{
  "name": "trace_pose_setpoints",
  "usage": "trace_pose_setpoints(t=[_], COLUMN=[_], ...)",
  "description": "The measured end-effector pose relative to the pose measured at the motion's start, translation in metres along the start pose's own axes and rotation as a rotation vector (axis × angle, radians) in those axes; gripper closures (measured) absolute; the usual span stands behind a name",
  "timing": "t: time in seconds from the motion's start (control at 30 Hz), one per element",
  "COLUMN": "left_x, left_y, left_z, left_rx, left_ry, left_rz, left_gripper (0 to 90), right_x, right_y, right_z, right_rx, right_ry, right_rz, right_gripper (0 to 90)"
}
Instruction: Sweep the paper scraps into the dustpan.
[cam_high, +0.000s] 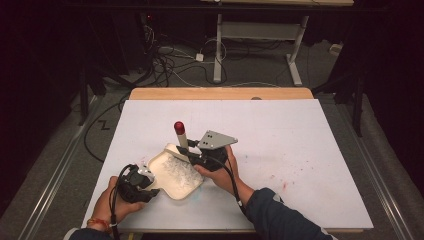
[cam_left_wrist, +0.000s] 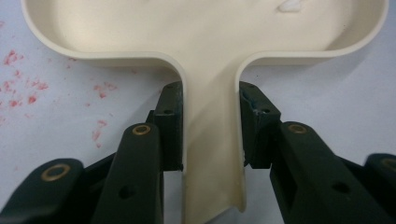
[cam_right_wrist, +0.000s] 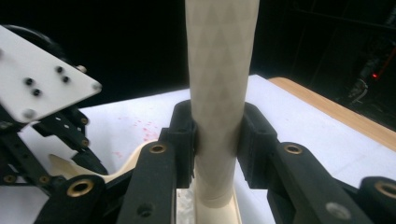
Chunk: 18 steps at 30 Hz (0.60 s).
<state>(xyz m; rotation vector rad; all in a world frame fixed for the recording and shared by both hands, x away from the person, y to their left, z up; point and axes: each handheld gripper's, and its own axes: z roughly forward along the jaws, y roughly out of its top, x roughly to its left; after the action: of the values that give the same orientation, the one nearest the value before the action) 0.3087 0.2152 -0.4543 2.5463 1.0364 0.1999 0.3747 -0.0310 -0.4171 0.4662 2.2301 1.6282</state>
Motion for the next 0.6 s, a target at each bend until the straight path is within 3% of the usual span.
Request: trace_pose_setpoints(t=[0.17, 0.27, 0.57, 0.6], left_x=[-0.001, 0.0, 0.003, 0.003], left_y=[0.0, -0.001, -0.005, -0.005], left_z=[0.0, 0.0, 0.0, 0.0], left_rx=[-0.005, -0.006, -0.008, -0.006], left_ry=[0.001, -0.001, -0.01, -0.009], left_rz=[-0.001, 0.0, 0.008, 0.009], left_gripper=[63.4, 63.4, 63.5, 63.4], right_x=[0.0, -0.001, -0.017, -0.021], right_y=[0.007, 0.011, 0.032, 0.034], right_z=[-0.002, -0.004, -0.032, -0.044], right_rx=[-0.022, -0.028, -0.068, -0.075], right_ry=[0.023, 0.013, -0.026, -0.042], right_rz=[0.012, 0.007, 0.03, 0.024], right_gripper=[71.5, 71.5, 71.4, 71.4])
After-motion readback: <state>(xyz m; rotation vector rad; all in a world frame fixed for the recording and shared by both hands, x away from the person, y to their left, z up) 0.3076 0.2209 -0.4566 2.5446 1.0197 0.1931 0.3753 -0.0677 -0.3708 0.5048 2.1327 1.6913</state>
